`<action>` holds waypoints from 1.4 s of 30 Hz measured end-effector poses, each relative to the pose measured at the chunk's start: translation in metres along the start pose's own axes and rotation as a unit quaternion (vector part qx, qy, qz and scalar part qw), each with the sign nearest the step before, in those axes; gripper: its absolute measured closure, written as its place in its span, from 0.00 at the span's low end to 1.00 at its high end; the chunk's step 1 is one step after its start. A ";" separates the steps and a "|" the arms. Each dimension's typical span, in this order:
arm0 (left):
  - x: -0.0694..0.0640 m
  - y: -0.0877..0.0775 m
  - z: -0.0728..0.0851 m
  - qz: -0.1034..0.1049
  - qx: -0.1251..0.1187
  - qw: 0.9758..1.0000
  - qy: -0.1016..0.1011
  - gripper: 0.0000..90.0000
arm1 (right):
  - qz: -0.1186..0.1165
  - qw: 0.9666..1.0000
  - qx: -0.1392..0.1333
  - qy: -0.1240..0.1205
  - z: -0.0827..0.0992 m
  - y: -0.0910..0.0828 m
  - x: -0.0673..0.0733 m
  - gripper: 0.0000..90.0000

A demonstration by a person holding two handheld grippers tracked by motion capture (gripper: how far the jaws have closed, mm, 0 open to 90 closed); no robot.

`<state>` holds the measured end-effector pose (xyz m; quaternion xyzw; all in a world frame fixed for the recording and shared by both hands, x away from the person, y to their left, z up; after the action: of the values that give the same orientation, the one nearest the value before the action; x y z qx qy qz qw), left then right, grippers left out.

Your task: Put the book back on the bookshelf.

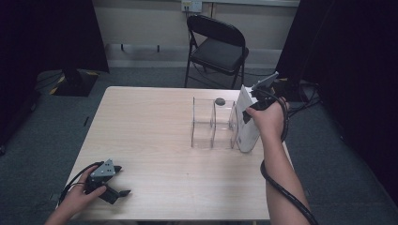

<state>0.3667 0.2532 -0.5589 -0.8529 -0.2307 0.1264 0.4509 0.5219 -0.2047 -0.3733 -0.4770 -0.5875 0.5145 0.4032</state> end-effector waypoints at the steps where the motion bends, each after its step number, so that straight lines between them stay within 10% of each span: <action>1: 0.000 0.000 0.000 0.000 0.000 1.000 0.000 0.00 | -0.002 1.000 -0.003 0.000 0.001 -0.001 0.000 0.29; 42: 0.000 0.001 0.000 -0.002 -0.003 1.000 -0.003 0.00 | -0.093 0.995 -0.037 -0.026 0.066 0.011 0.023 0.20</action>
<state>0.3668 0.2526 -0.5592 -0.8534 -0.2338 0.1277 0.4480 0.4545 -0.1970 -0.3945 -0.4213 -0.6580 0.4656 0.4157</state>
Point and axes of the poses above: each handheld gripper's, and its own axes: y roughly forward along the jaws, z roughly out of its underside, x roughly to its left, the point moved 8 cm from there along y, roughly forward along the jaws, and after that the axes turned 11 degrees about x, right-handed, at the moved point
